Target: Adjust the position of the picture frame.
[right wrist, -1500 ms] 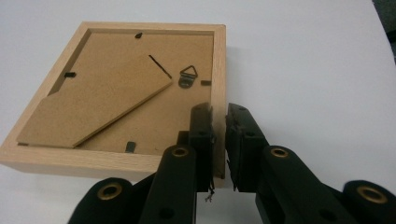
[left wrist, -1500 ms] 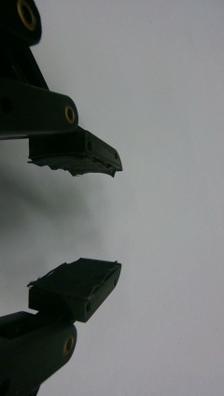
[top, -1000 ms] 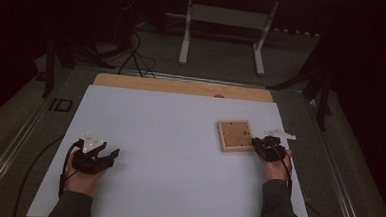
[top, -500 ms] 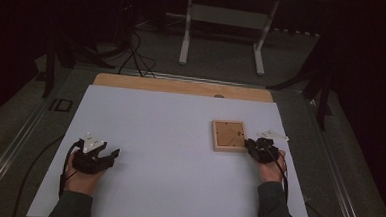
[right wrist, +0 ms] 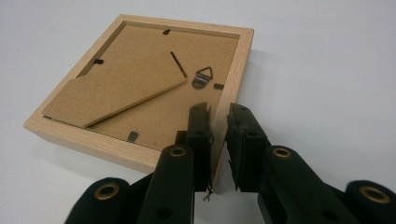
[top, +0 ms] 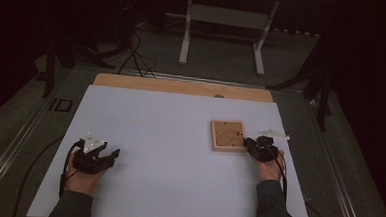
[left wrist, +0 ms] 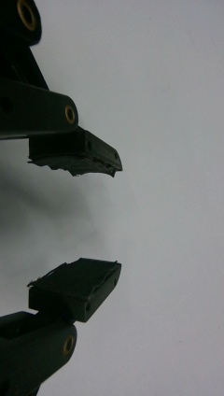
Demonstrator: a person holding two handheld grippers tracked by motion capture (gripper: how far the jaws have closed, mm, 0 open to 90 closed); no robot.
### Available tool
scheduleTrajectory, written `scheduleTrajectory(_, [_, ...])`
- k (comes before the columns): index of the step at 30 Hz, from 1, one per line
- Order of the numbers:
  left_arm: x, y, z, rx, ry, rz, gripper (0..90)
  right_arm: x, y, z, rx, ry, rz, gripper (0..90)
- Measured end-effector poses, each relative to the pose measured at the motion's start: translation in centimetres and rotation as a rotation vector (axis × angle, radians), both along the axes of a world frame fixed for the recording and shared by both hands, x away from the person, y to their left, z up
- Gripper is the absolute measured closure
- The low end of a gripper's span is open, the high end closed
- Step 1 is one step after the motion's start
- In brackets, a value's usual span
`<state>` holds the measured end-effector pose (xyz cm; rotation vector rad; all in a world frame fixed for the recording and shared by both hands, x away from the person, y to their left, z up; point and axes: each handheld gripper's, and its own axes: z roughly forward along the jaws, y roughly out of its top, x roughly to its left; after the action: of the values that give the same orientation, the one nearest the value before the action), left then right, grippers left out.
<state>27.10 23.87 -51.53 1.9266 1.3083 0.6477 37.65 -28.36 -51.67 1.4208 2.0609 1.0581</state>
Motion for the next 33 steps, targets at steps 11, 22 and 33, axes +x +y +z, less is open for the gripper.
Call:
scheduleTrajectory(11, [0.0, 0.0, 0.0, 0.004, 0.002, -0.003, 45.1, -0.6, 1.6, -0.1, -0.003, -0.011, 0.020, 79.4])
scheduleTrajectory(22, [0.0, -0.1, 0.0, 0.005, 0.002, -0.003, 45.1, -1.2, 3.0, -0.2, -0.012, -0.024, 0.046, 79.2])
scheduleTrajectory(33, [0.0, -0.5, 0.0, 0.017, 0.002, -0.019, 45.1, -1.9, 4.5, -0.2, -0.035, -0.034, 0.064, 78.8])
